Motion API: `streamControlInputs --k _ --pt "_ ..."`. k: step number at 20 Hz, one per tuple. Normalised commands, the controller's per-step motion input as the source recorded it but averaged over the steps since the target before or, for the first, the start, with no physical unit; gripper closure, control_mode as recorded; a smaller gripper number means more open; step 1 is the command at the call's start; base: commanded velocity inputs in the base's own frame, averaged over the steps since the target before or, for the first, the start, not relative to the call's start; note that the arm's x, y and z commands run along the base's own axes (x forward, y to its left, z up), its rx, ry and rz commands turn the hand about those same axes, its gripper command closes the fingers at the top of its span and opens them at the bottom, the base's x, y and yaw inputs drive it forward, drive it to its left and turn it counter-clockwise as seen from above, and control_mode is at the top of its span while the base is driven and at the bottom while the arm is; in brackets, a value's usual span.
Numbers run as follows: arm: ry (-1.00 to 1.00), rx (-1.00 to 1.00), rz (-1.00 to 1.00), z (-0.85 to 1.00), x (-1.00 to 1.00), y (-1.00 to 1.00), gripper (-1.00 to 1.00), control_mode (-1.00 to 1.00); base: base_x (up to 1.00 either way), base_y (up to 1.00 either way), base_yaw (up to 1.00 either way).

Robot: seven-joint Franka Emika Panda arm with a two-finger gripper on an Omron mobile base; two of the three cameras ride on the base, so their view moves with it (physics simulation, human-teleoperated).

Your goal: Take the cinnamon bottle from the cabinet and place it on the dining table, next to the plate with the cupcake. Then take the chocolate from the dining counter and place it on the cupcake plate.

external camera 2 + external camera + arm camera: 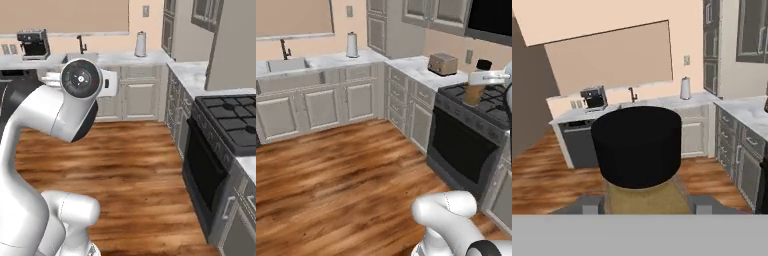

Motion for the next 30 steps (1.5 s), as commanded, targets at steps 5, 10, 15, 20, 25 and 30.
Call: streamControlInputs --k 5,10,15,20,25,30 --pt "0.00 0.00 0.00 0.00 0.00 0.00 1.00 1.00 -0.05 0.01 0.94" --pt "0.00 0.00 0.00 0.00 0.00 0.00 1.00 1.00 0.24 0.15 0.82" --pt "0.00 0.00 0.00 0.00 0.00 0.00 1.00 1.00 0.53 0.08 0.76" --pt "0.00 0.00 0.00 0.00 0.00 0.00 1.00 1.00 0.81 0.00 0.70" --pt "0.00 0.00 0.00 0.00 0.00 0.00 1.00 1.00 0.97 0.00 0.68" --pt "0.00 0.00 0.00 0.00 0.00 0.00 1.00 1.00 1.00 -0.03 0.53"
